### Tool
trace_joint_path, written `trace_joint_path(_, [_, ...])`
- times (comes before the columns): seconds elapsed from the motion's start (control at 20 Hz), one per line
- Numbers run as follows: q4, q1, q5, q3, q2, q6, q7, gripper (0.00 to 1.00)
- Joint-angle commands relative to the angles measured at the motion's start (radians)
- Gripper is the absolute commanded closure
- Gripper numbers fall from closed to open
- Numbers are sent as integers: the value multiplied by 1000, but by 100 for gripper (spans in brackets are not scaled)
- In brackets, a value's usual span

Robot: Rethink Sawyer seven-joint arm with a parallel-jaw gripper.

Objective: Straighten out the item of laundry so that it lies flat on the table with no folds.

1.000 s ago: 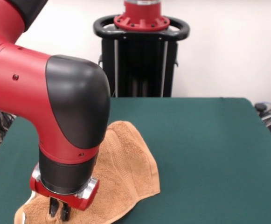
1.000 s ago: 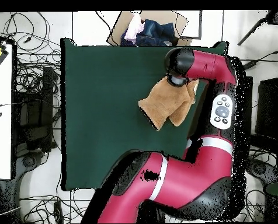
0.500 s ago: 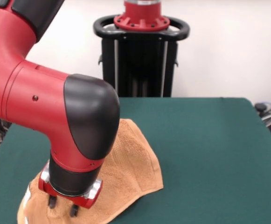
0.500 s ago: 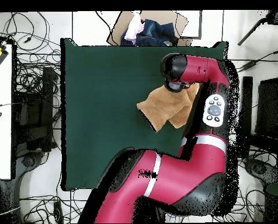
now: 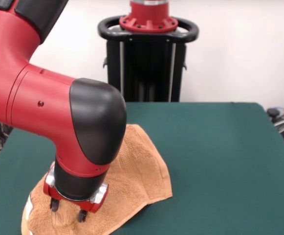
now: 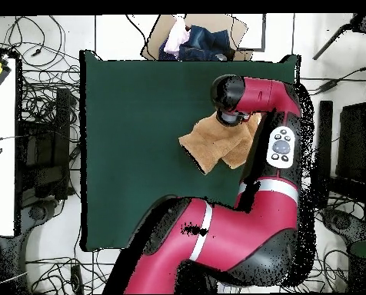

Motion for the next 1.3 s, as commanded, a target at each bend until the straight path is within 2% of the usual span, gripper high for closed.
trace_joint_path(0.05, [168,2,-59,37,-43,-60,-132,0])
trace_joint_path(0.45, [259,-3,-56,46,-123,-93,-136,0])
trace_joint_path(0.7, [352,-25,-33,82,-205,-204,-120,0])
trace_joint_path(1.15, [383,-17,7,86,-318,-53,-140,0])
trace_joint_path(1.3, [369,8,-30,57,-324,103,-211,0])
